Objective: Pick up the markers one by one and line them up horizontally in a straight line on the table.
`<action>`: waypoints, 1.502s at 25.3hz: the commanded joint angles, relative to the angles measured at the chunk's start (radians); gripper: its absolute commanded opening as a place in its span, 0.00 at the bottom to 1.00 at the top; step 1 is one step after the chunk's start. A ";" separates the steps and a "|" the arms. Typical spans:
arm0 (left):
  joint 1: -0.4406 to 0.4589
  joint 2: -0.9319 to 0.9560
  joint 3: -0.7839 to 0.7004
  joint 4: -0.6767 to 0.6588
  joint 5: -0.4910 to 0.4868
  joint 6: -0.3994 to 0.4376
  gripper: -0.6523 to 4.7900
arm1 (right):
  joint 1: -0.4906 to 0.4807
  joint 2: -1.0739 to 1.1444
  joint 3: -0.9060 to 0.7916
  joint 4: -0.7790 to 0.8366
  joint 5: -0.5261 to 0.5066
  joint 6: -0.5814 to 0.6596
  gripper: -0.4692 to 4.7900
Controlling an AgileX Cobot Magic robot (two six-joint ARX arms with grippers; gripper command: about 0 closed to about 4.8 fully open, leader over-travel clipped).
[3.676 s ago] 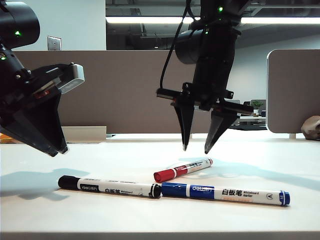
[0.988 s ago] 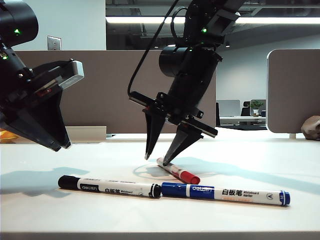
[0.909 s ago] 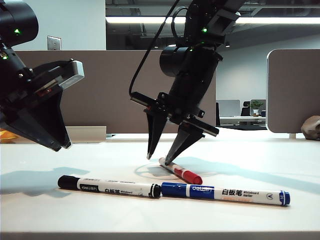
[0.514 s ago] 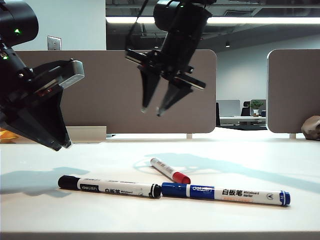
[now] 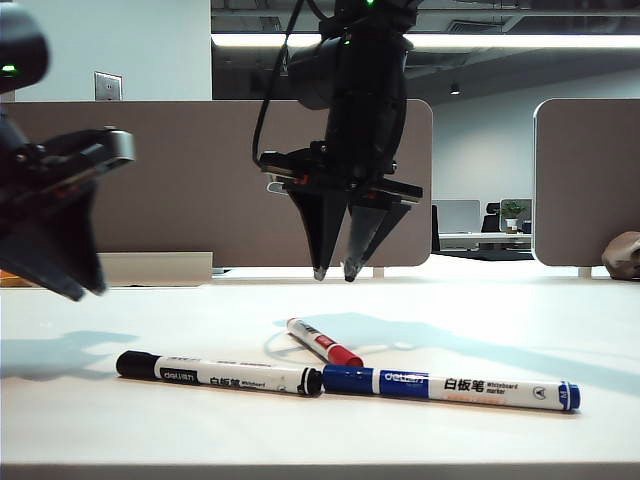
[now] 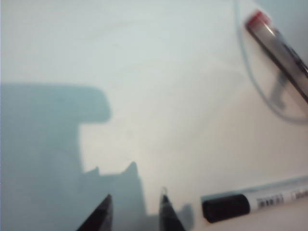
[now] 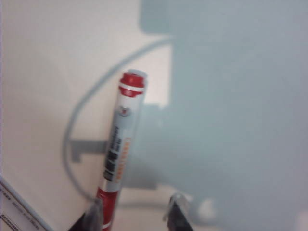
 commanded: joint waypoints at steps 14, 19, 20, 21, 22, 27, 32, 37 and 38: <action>0.122 -0.018 0.013 0.035 0.221 -0.064 0.34 | 0.026 0.053 0.005 0.003 0.002 -0.010 0.43; 0.123 -0.018 0.013 0.034 0.240 -0.064 0.34 | 0.024 0.070 0.005 0.006 0.002 -0.011 0.43; 0.123 -0.018 0.013 0.034 0.240 -0.064 0.34 | 0.023 0.072 0.005 0.005 0.003 -0.011 0.43; 0.123 -0.018 0.013 0.034 0.240 -0.064 0.34 | 0.022 0.076 0.005 0.004 0.007 -0.011 0.43; 0.122 -0.018 0.013 0.034 0.240 -0.065 0.34 | 0.021 0.078 0.005 0.002 0.019 -0.015 0.43; 0.122 -0.018 0.013 0.033 0.240 -0.064 0.34 | 0.021 0.082 0.005 0.003 0.061 -0.032 0.43; 0.122 -0.018 0.013 0.034 0.243 -0.064 0.34 | 0.019 0.082 0.005 0.002 0.085 -0.032 0.43; 0.122 -0.018 0.013 0.034 0.243 -0.064 0.34 | 0.014 0.087 0.005 -0.002 0.050 -0.032 0.43; 0.122 -0.018 0.013 0.035 0.243 -0.064 0.34 | 0.014 0.088 0.005 -0.003 0.050 -0.032 0.43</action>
